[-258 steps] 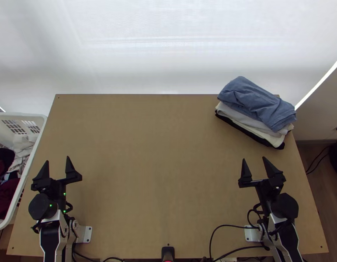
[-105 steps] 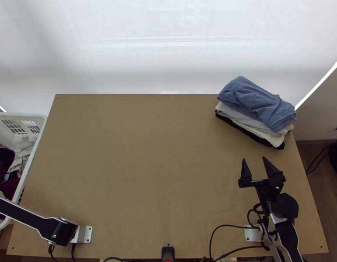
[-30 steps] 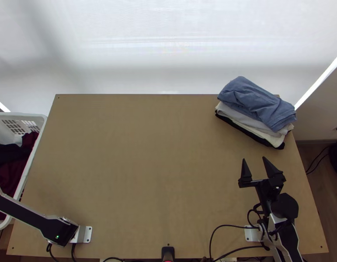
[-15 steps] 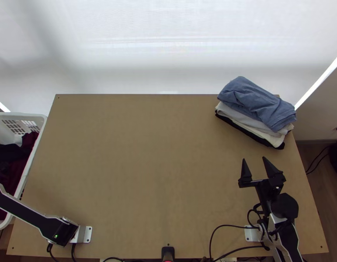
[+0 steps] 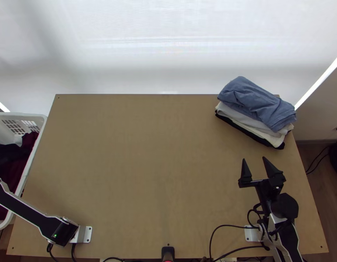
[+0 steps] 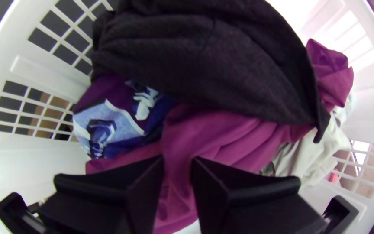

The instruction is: Fold the t-shirt

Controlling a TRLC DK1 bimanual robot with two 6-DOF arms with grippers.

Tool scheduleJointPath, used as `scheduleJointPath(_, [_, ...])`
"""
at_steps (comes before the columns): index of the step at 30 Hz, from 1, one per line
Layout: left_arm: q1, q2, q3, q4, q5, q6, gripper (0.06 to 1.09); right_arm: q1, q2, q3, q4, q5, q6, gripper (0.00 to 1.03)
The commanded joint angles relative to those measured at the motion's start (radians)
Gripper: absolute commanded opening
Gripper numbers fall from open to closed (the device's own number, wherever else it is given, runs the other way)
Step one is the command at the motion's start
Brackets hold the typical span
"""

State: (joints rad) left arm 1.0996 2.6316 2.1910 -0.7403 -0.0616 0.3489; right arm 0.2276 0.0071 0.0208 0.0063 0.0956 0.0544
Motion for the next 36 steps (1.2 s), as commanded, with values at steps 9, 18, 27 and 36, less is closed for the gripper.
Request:
scheduleJointPath(9, [0.011,-0.061,0.059,0.084,-0.035,-0.014,0.09,-0.002,-0.009,-0.013,-0.003,0.000,-0.007,0.98])
scheduleJointPath(18, [0.020,-0.295,0.058,0.079,0.017,-0.120,0.09,-0.002,-0.009,-0.015,-0.003,0.000,-0.007,0.98])
scheduleJointPath(27, [-0.004,-0.565,0.059,0.108,0.091,-0.240,0.09,-0.002,-0.009,-0.013,-0.003,0.000,-0.007,0.98])
scheduleJointPath(36, [-0.070,-0.817,0.055,0.105,0.123,-0.369,0.09,-0.002,-0.009,-0.013,-0.003,0.000,-0.007,0.98])
